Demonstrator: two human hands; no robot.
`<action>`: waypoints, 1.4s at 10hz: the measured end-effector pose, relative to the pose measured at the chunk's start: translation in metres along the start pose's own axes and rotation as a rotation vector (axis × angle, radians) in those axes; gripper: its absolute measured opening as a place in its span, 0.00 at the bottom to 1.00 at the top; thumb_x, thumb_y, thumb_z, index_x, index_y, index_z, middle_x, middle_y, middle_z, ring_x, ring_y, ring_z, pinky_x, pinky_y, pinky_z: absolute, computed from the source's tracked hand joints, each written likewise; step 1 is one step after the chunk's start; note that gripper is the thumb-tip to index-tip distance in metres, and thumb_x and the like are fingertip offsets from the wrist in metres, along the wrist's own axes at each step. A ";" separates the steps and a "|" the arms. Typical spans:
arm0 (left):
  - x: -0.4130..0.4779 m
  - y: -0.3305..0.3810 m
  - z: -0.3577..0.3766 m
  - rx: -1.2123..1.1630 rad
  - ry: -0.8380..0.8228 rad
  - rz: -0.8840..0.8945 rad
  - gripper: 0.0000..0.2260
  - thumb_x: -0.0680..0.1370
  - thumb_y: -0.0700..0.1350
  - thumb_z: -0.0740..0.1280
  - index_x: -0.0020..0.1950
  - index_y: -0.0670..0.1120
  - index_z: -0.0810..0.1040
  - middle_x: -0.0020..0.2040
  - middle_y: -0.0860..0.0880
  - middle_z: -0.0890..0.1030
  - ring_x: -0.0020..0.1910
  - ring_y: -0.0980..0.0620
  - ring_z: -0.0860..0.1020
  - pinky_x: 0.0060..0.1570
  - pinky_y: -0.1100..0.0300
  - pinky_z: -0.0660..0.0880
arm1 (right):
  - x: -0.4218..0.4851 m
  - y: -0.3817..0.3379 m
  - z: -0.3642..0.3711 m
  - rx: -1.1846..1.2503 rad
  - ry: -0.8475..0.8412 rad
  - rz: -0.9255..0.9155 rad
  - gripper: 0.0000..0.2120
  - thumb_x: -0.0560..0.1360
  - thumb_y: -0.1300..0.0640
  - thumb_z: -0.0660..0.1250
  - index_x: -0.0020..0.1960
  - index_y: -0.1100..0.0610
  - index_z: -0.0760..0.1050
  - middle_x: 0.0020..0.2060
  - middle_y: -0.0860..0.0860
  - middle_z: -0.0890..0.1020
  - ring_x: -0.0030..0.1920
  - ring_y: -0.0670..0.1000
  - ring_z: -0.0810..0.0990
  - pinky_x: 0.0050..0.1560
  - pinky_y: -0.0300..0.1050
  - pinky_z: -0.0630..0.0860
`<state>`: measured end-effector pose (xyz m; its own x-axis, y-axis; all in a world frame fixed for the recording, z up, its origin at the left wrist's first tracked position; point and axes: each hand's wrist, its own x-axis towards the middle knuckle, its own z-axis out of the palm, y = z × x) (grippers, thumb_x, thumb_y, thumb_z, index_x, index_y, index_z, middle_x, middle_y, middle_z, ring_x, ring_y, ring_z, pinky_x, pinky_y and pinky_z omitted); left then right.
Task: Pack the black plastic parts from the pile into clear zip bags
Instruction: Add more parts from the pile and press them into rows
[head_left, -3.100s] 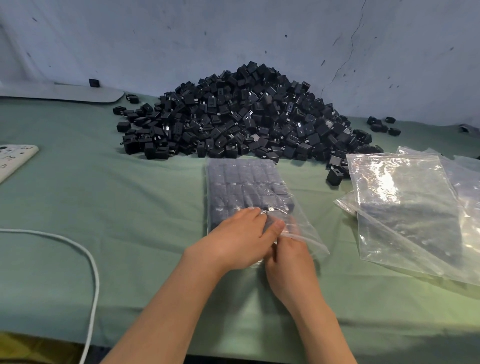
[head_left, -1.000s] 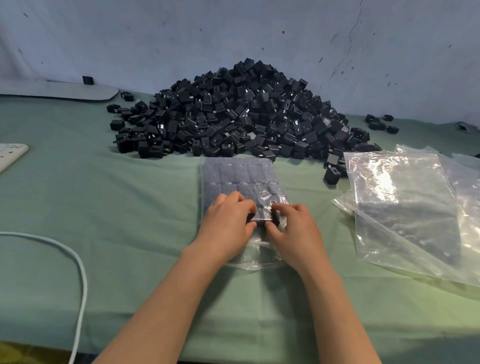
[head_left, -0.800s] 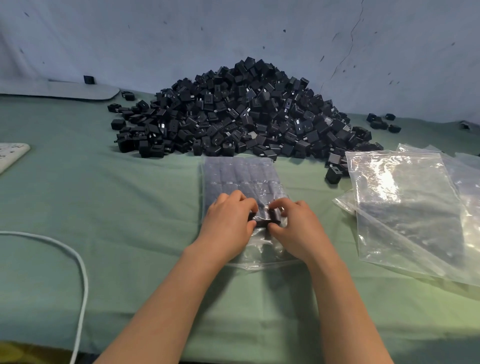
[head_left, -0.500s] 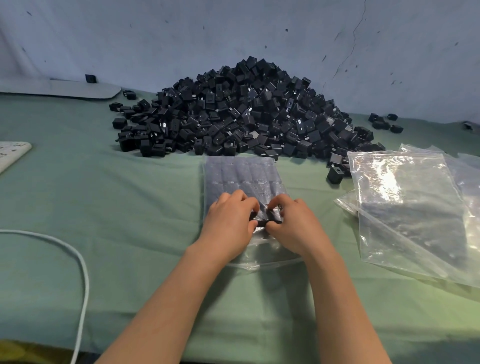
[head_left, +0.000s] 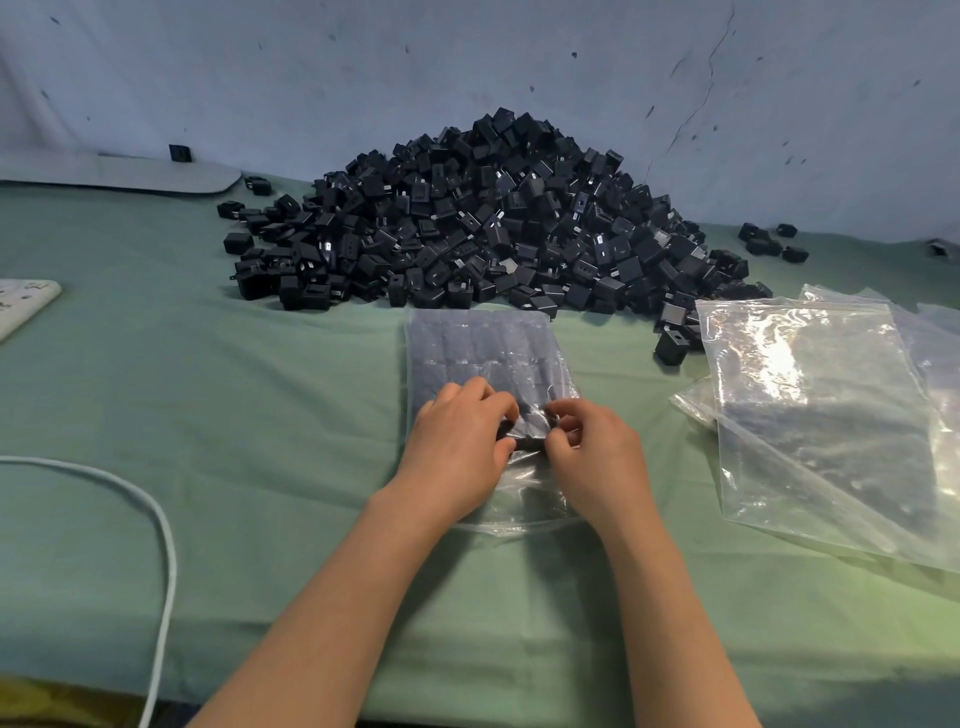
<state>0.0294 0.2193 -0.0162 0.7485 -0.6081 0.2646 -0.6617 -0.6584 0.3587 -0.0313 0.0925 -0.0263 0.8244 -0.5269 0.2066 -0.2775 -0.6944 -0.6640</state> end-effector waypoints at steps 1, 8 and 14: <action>-0.001 0.000 0.000 -0.007 -0.005 -0.004 0.13 0.78 0.50 0.64 0.62 0.52 0.73 0.59 0.53 0.71 0.58 0.50 0.68 0.59 0.56 0.66 | 0.000 0.001 -0.005 -0.010 -0.113 -0.013 0.19 0.75 0.60 0.62 0.64 0.50 0.75 0.56 0.53 0.74 0.53 0.53 0.78 0.56 0.43 0.72; 0.001 0.001 0.000 0.012 -0.033 -0.010 0.13 0.78 0.51 0.64 0.62 0.53 0.75 0.58 0.52 0.71 0.58 0.48 0.68 0.59 0.53 0.68 | 0.010 -0.020 -0.013 -0.257 -0.274 0.015 0.18 0.73 0.53 0.66 0.62 0.47 0.69 0.52 0.52 0.68 0.54 0.58 0.74 0.52 0.46 0.72; -0.017 0.009 -0.015 -0.020 -0.196 0.153 0.16 0.83 0.51 0.52 0.70 0.54 0.69 0.72 0.53 0.66 0.71 0.49 0.63 0.70 0.54 0.59 | -0.086 -0.019 -0.006 -0.291 -0.193 -0.177 0.24 0.79 0.56 0.53 0.75 0.54 0.57 0.77 0.53 0.48 0.76 0.50 0.49 0.72 0.36 0.45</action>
<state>0.0114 0.2300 -0.0043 0.6157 -0.7756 0.1392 -0.7641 -0.5445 0.3459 -0.0999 0.1481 -0.0268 0.9420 -0.3040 0.1420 -0.2284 -0.8909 -0.3926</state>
